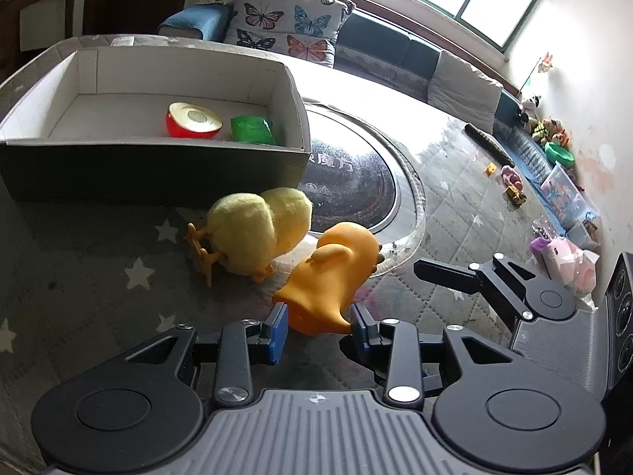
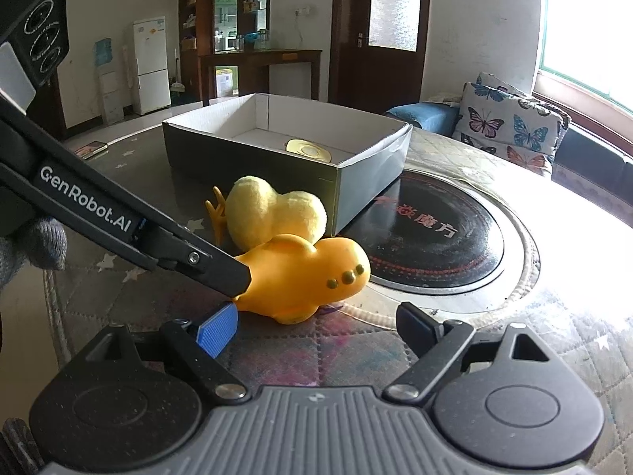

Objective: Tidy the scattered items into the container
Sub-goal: 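Lower the left gripper around the orange rubber duck and close on it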

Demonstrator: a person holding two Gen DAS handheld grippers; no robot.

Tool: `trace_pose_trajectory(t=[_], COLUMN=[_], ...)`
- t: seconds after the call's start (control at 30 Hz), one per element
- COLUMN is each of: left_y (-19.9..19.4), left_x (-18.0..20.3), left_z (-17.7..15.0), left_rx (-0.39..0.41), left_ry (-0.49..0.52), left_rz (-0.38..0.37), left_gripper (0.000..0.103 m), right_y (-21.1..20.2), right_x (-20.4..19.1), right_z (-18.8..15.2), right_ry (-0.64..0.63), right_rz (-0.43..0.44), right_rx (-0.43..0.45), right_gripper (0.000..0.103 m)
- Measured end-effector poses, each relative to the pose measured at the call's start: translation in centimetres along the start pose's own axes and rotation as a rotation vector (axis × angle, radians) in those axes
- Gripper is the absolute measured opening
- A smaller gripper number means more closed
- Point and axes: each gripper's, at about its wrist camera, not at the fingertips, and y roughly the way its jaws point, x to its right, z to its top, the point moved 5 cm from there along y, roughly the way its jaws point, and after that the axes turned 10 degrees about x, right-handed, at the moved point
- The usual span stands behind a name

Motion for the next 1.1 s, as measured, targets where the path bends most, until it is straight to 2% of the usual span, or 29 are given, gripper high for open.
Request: trace_pose_trajectory(t=[0.13,0.27,0.43,0.63,0.87,1.1], left_y=[-0.1,0.0,-0.7,-0.7,0.0,0.7], left_x=[-0.3,-1.5,-1.5,0.0,0.9,0.1], left_z=[0.3,0.4,0.8,1.1,0.9,0.4], left_rx=[0.003,0.003,0.011,0.005,-0.029,-0.055], left_ry=[0.038,0.021,-0.039,0.001,0.069,0.065], left_rz=[0.043,0.078,0.011,-0.045,-0.055,-0.035], left_gripper=[0.038,0.035,0.035,0.036,0.036,0.037], right_y=[0.2,0.4,1.1,2.0,3.1,3.3], right_x=[0.0,0.1,0.1,0.2,0.0,-0.5], right_z=[0.0,-0.1,-0.2,-0.3,-0.5,-0.5], right_ry=[-0.007,-0.008,-0.02,-0.049,-0.084,-0.095], right_rz=[0.008,0.015,0.023,0.04,0.101,0.123], right_rx=[-0.003,-0.001,-0.009,-0.017,-0.017,-0.001], right_gripper=[0.09,0.09,0.09,0.092,0.094,0.097])
